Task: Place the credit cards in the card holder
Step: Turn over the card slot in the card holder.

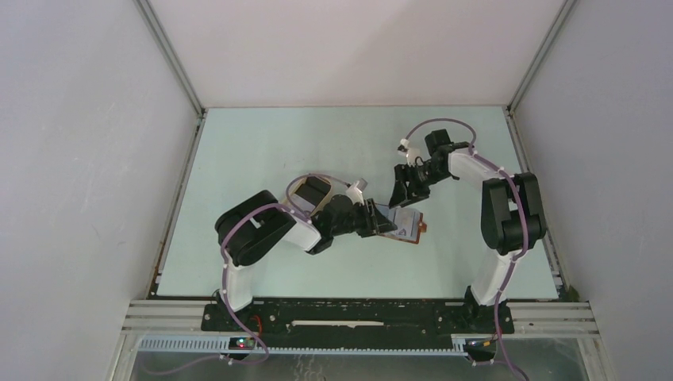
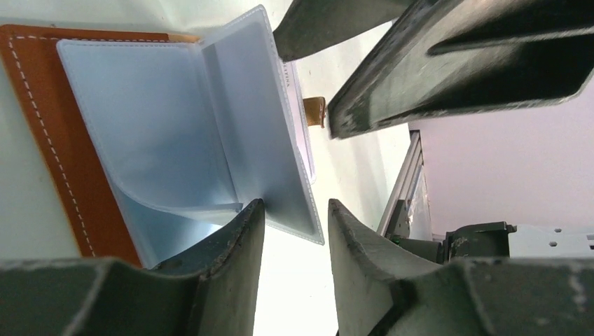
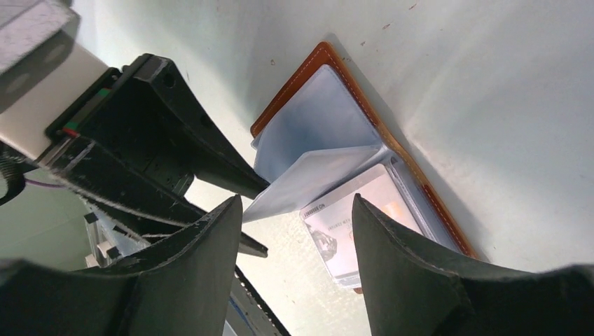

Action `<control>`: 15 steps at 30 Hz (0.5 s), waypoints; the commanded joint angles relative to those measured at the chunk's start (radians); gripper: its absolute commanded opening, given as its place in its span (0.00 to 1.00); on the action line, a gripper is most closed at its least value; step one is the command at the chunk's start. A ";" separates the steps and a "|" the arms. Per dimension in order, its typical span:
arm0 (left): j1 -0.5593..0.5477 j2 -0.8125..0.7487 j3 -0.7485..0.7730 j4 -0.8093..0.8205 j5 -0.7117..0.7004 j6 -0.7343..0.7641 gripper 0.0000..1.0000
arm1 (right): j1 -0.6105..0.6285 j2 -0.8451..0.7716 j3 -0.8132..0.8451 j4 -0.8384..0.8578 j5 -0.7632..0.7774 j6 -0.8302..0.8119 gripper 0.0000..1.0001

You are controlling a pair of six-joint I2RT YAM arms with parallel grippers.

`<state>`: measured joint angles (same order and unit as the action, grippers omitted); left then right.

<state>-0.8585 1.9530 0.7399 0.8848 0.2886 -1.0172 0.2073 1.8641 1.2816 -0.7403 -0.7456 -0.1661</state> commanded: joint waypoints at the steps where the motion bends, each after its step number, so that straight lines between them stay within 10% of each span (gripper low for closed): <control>1: 0.007 0.011 0.050 -0.002 0.025 0.044 0.44 | -0.043 -0.066 0.011 -0.017 -0.062 -0.022 0.68; 15: -0.007 0.048 0.131 -0.047 0.098 0.066 0.46 | -0.084 -0.016 0.011 -0.024 -0.099 -0.001 0.62</control>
<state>-0.8585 1.9827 0.8120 0.8463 0.3496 -0.9852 0.1349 1.8610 1.2816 -0.7597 -0.8455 -0.1696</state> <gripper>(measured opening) 0.461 0.625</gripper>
